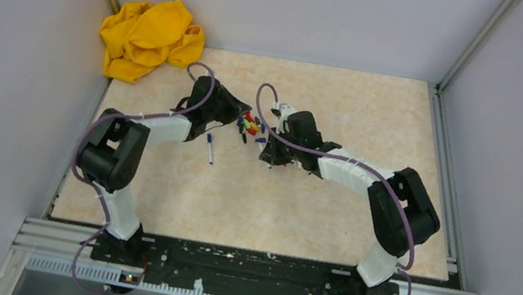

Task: Open the pen caps

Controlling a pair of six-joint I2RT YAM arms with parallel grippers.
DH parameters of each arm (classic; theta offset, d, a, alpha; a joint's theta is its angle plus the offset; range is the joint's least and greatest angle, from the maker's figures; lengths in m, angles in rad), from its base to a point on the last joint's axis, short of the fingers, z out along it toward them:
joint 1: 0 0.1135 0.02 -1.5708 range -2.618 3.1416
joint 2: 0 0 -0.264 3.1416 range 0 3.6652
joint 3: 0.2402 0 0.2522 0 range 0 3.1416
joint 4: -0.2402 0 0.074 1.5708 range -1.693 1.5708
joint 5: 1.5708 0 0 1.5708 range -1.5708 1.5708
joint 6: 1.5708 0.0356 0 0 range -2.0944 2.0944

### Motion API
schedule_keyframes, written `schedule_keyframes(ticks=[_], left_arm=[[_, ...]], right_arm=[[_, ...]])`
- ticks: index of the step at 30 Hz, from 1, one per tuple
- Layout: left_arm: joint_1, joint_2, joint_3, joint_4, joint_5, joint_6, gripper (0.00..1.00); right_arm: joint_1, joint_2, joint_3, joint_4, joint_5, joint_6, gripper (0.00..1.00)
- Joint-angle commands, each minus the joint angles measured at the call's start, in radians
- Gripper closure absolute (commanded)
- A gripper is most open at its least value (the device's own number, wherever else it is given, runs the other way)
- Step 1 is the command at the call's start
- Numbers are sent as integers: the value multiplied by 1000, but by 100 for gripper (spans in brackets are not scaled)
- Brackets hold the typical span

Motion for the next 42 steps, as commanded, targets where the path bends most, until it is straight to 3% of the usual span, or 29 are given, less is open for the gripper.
schedule_keyframes(ticks=[1,8,13,30,42], left_arm=[[17,22,46,-60,-66,47,100],[-10,9,85,-240,-192,165,100],[-37,18,86,-306,-257,187,93],[-64,53,23,-301,-288,171,68],[-74,70,29,-302,-283,164,58]], right_arm=[[4,-58,7,43,48,-4,100],[4,-3,77,-53,180,-9,100],[4,52,99,-76,262,-9,100],[4,188,153,-116,374,-19,100],[4,215,165,-133,439,-24,79]])
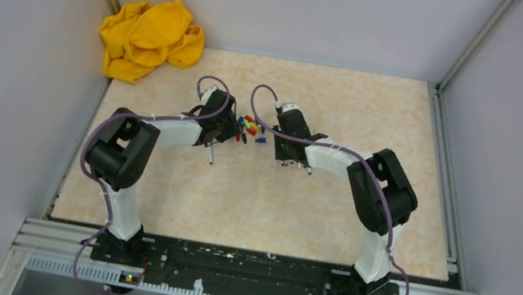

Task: Open the pen caps

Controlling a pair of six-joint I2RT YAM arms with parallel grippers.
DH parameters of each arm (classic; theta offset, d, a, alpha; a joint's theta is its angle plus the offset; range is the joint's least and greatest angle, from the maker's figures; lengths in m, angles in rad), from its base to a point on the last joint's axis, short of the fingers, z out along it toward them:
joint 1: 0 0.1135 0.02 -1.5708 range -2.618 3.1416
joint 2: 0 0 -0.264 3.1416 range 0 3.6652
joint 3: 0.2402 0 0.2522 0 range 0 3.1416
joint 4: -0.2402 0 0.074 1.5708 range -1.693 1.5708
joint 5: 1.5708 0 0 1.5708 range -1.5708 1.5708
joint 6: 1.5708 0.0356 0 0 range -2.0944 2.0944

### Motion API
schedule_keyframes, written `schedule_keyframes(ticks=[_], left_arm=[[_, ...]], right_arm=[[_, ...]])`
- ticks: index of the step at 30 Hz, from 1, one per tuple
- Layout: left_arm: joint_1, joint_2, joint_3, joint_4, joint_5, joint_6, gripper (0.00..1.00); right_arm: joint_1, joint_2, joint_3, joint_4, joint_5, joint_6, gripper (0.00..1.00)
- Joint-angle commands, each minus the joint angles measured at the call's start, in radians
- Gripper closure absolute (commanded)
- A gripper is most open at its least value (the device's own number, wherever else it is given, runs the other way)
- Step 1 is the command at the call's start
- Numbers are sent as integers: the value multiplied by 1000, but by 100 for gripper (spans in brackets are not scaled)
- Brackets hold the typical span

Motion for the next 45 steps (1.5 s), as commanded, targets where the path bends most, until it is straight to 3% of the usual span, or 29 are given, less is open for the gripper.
schedule_keyframes(ticks=[1,7,12,20,32,45], left_arm=[[-6,2,-4,3,-6,-7,58],[-9,-44,-14,0,-14,-13,56],[-10,-191,-56,6,-64,-23,42],[-14,-554,-192,35,-183,-57,19],[-15,-1083,-302,-35,-316,-69,9],[-14,-1299,-318,-104,-376,-45,8]], right_arm=[[5,17,35,-24,42,-14,78],[8,8,44,-30,42,-27,75],[35,-56,44,-5,42,-60,73],[97,-80,168,-78,33,-89,61],[253,159,494,-220,-6,-35,56],[331,469,884,-420,34,7,55]])
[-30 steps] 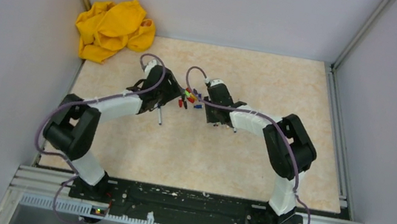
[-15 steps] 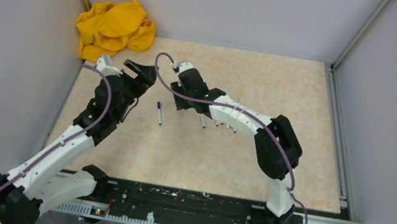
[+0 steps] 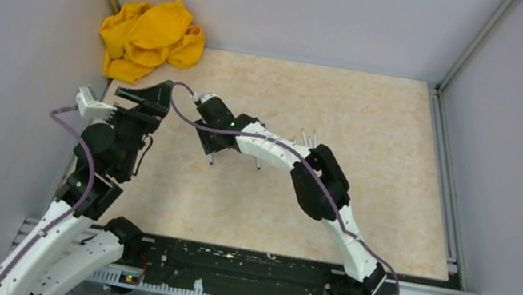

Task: Open the pen caps

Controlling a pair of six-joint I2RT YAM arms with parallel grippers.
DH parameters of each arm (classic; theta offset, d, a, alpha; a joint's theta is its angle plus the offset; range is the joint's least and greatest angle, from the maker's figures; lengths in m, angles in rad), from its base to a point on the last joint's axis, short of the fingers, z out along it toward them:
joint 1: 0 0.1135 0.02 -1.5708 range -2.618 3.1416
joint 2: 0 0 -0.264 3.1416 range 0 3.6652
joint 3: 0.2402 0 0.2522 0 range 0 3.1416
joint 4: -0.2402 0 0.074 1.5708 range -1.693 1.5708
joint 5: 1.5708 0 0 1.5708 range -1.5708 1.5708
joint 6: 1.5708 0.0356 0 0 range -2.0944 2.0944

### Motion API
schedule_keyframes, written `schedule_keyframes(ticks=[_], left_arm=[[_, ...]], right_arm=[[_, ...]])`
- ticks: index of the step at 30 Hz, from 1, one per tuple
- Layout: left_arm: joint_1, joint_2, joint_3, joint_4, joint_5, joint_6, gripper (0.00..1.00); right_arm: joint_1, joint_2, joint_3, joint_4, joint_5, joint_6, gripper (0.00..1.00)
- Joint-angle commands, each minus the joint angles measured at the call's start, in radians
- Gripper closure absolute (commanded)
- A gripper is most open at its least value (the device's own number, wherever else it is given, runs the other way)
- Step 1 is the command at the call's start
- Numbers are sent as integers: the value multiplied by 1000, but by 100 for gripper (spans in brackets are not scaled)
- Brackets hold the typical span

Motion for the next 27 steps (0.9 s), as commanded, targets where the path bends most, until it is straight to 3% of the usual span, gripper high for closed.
schedule_keyframes(ticks=[1,9,16,27], left_arm=[[-5,-35,-22,-40,-35,15,7],[-5,-60,-36,-41,-51,32,5],[-5,-51,-65,-32,-82,31,5],[-4,59,-33,-82,-164,-8,2]], right_arm=[[15,82,140,-72,28,32,55],[18,174,207,-125,93,42,57],[18,129,42,-69,108,42,100],[-31,-177,-313,170,36,69,100]])
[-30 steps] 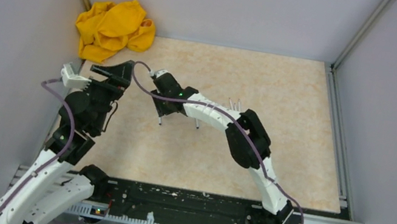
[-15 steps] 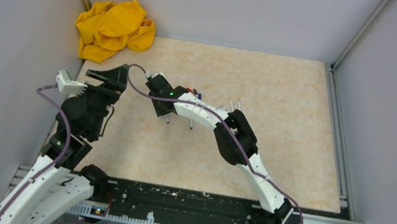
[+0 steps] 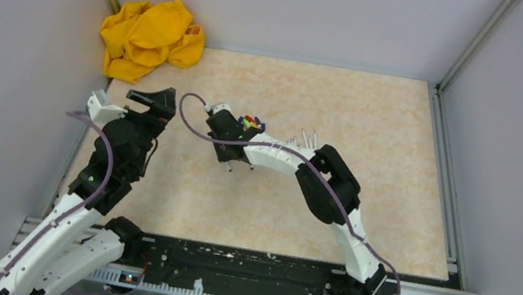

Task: Open the pen caps

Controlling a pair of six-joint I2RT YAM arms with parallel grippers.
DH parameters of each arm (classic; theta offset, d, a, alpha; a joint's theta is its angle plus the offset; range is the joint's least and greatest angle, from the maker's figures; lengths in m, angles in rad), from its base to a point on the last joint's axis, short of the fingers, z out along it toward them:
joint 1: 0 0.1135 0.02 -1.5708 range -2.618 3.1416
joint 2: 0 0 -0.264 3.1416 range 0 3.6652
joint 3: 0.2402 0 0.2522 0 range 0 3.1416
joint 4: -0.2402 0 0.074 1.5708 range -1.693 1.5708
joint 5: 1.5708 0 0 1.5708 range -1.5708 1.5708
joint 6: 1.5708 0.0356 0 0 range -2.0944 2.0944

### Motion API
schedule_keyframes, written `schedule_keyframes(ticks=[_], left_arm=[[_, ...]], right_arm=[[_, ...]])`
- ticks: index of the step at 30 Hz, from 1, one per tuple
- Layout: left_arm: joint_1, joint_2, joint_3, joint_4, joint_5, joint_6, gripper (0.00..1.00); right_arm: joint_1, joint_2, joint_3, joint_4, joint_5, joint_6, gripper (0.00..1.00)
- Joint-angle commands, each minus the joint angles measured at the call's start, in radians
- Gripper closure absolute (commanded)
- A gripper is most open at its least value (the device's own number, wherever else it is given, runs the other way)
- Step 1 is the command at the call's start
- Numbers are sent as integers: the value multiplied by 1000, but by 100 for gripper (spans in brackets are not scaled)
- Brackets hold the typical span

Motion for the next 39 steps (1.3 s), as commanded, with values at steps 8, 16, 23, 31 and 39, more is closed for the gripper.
schedule_keyframes(ticks=[8,16,23,31,39], left_arm=[[-4,108,-5,3,-14,-92,2],[-3,276,-3,65,123,-119,2],[-1,481,36,133,314,-125,2],[7,629,43,236,477,-161,5],[14,732,42,328,583,-191,27]], right_arm=[[-125,-365,-356,198,-197,39,100],[-151,-468,-434,280,-330,17,100],[-165,-506,-431,290,-404,2,100],[-183,-528,-436,301,-442,-2,100],[-215,-536,-441,321,-495,8,100]])
